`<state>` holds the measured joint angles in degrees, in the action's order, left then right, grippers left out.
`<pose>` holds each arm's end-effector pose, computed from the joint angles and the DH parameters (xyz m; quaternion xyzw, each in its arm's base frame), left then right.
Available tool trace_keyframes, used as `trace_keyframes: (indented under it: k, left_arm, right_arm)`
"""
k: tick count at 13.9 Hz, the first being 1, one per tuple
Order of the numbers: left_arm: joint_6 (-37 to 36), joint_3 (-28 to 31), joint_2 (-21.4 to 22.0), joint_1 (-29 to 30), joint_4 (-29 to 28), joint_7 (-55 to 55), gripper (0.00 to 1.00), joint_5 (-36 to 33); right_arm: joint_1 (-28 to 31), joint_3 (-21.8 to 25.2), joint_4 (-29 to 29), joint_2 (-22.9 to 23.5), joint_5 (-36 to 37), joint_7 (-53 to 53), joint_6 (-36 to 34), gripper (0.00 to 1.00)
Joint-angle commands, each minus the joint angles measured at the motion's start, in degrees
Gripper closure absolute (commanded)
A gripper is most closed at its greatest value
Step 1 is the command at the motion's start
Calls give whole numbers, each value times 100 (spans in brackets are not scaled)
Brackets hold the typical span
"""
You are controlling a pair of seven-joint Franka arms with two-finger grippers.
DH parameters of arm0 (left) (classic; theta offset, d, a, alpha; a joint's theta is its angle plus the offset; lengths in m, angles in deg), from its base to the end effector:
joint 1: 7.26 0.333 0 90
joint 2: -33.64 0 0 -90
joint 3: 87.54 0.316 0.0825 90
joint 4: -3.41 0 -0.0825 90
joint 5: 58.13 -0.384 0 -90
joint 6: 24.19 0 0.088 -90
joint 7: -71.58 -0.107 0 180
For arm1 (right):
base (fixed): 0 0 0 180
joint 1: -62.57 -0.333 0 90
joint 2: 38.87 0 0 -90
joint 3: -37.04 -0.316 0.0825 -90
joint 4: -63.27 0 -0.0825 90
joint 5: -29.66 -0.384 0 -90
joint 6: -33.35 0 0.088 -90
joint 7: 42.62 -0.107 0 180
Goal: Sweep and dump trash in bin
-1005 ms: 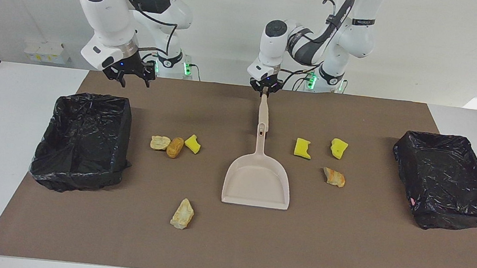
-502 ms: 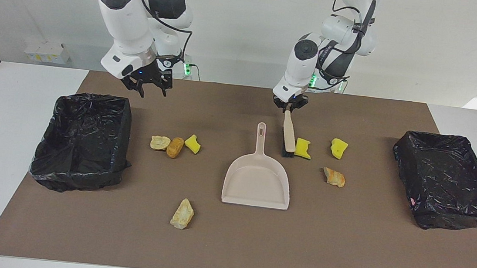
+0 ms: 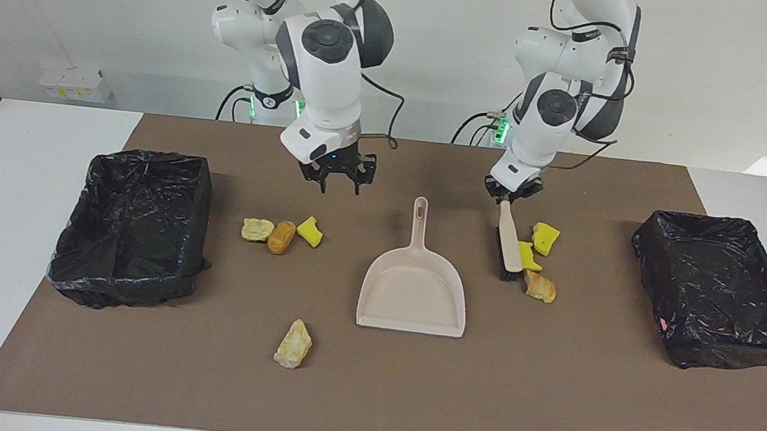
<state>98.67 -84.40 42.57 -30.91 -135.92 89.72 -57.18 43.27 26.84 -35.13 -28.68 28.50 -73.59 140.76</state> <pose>0.4226 -0.1590 0.3542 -0.9976 0.0163 0.0658 0.0115 0.5356 0.2976 0.4781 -0.9995 0.0172 0.0205 0.0174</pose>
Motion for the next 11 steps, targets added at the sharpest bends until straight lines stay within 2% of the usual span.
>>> trace_keyframes:
  k: [1, 3, 5, 8, 11]
  left_arm:
    - [-358, -51, -14, 595, 344, -442, 100, -87]
    - [-630, -50, 4, 1053, 607, -582, 100, -87]
    - [-1060, -33, -5, 1186, 941, -1222, 100, -78]
    - [-1352, -33, -84, 1353, 1311, -1708, 100, -86]
    - [-1430, -33, -93, 1450, 1320, -1691, 100, -87]
  right_arm:
    - [-634, 17, 163, 395, 36, -1091, 540, 31]
    - [-1030, 35, 181, 685, 333, -1725, 981, 31]
    - [-1294, 26, 181, 957, 773, -2217, 1393, 31]
    - [-1339, 17, 120, 1090, 1046, -2246, 1826, 32]
    - [-1269, 17, -21, 1170, 1091, -1940, 1853, 34]
